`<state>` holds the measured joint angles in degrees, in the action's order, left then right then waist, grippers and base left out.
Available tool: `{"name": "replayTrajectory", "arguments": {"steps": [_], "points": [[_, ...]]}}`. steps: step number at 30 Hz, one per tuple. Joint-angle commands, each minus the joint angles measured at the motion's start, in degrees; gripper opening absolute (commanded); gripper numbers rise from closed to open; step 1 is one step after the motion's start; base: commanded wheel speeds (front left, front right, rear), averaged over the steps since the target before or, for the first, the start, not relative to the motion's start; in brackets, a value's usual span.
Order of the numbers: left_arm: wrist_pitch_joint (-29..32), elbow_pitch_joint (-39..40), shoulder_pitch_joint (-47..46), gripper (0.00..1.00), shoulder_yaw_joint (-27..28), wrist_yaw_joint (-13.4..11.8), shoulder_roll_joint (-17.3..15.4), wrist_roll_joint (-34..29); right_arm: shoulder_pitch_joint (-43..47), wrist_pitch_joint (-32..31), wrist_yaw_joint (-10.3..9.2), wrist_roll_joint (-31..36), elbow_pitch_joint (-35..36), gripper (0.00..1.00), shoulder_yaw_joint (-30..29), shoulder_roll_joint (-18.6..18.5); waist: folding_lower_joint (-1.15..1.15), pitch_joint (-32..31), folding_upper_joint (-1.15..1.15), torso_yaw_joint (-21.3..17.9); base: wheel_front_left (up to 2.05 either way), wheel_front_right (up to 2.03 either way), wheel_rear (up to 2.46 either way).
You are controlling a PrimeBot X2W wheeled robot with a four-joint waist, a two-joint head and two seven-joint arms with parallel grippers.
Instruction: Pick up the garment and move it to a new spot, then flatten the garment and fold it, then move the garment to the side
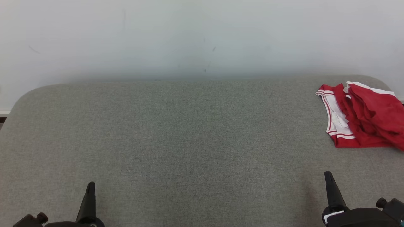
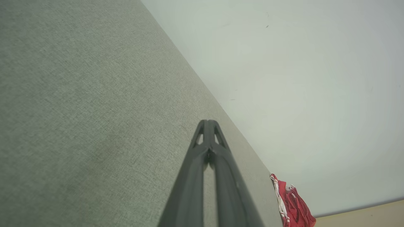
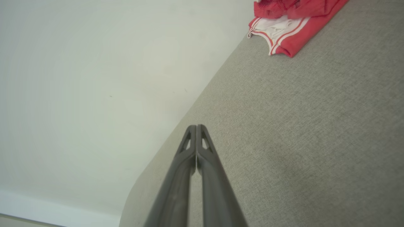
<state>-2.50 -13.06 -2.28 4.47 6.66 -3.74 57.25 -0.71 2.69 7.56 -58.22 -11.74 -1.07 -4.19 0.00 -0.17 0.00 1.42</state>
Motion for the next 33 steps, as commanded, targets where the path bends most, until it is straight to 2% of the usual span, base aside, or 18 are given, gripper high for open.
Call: {"name": "replayTrajectory", "arguments": {"steps": [1, 33], "points": [[0.39, 0.39, -1.45, 0.0, 0.32, 0.46, -0.02, 1.67, -1.13, -0.29, -0.06, -1.66, 0.46, 0.0, -0.3, -0.44, 0.0, 0.01, 0.0, -0.02, 0.0, 0.0, 0.0], [5.06, -0.35, -2.97, 0.0, 1.35, 0.71, 0.46, 19.58, -3.56, -4.44, -0.1, -19.71, -0.93, 0.0, -2.28, -0.11, 0.0, 0.16, 0.0, -0.66, 0.0, 0.0, 0.0]]}}
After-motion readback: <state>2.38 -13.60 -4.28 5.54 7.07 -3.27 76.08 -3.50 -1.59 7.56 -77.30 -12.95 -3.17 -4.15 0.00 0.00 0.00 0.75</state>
